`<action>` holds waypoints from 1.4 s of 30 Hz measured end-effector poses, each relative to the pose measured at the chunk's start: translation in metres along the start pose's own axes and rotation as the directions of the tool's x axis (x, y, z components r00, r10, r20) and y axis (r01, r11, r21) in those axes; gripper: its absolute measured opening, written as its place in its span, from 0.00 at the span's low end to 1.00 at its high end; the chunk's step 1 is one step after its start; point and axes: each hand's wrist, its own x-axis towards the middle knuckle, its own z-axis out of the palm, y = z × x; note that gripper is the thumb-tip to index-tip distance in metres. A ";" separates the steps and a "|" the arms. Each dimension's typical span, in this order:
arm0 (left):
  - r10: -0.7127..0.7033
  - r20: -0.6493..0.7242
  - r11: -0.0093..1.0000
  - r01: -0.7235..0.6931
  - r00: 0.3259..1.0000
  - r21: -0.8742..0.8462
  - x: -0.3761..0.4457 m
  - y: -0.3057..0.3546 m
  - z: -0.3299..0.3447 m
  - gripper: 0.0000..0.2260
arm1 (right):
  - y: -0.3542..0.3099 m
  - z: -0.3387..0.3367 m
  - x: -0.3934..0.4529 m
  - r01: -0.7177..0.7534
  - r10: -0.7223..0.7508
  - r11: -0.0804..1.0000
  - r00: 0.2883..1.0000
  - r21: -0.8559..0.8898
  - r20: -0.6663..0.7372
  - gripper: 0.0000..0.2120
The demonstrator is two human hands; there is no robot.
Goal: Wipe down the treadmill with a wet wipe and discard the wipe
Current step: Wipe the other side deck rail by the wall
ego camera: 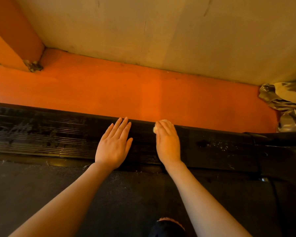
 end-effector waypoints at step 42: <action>0.054 0.063 0.998 -0.051 0.997 -0.045 0.007 0.027 -0.003 0.28 | 0.030 -0.012 -0.054 -0.185 0.217 0.951 0.970 -0.247 0.108 0.39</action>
